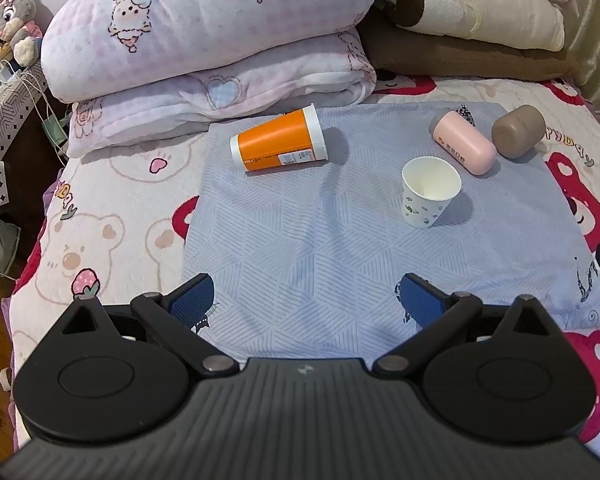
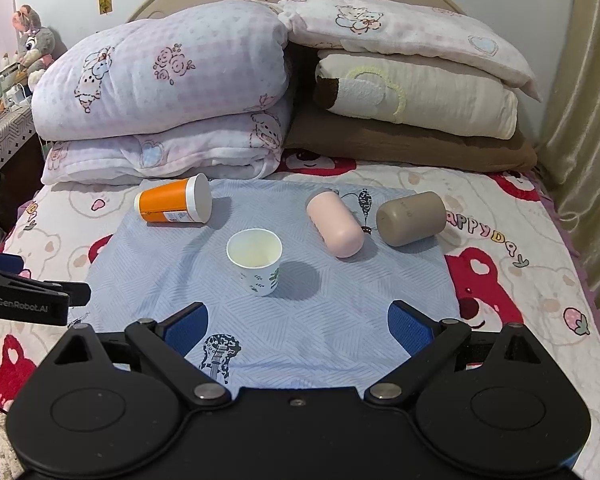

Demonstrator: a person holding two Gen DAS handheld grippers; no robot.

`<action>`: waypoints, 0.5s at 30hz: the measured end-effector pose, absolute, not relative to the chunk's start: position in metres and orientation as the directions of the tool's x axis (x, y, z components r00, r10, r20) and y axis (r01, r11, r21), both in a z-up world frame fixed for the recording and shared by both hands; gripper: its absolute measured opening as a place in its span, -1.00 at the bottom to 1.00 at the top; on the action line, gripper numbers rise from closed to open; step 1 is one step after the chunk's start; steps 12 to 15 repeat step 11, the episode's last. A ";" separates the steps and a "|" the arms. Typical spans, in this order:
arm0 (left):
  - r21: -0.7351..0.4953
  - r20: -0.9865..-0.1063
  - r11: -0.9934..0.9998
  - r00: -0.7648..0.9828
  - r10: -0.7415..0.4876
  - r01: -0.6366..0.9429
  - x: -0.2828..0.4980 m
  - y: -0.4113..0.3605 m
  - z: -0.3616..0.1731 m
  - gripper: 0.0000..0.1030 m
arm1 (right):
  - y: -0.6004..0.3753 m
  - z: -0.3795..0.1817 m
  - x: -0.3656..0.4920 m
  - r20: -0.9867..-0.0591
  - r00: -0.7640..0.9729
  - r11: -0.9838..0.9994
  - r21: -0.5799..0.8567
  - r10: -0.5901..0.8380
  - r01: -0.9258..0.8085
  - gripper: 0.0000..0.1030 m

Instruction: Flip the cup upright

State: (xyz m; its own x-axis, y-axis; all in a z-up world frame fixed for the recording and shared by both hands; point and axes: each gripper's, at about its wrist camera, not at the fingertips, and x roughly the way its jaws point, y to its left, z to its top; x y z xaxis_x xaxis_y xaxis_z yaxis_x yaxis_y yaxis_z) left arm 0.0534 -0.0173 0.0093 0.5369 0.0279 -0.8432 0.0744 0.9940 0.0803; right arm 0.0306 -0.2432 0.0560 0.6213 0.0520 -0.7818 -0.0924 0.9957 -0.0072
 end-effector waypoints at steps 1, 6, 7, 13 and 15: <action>0.081 -0.843 0.994 0.537 0.029 0.073 0.054 -0.017 0.009 0.96 | -0.243 0.056 0.031 -0.783 0.620 0.996 -0.008 0.051 -0.092 0.91; 0.072 -0.848 0.995 0.530 0.028 0.063 0.056 -0.015 0.007 0.96 | -0.243 0.056 0.031 -0.786 0.616 0.996 -0.008 0.049 -0.089 0.91; 0.070 -0.848 0.996 0.530 0.027 0.061 0.055 -0.014 0.008 0.96 | -0.243 0.056 0.031 -0.786 0.616 0.996 -0.009 0.047 -0.087 0.91; 0.073 -0.847 0.996 0.531 0.032 0.055 0.056 -0.012 0.008 0.96 | -0.243 0.055 0.031 -0.788 0.614 0.996 -0.010 0.045 -0.086 0.91; 0.073 -0.847 0.996 0.531 0.032 0.055 0.056 -0.012 0.008 0.96 | -0.243 0.055 0.031 -0.788 0.614 0.996 -0.010 0.045 -0.086 0.91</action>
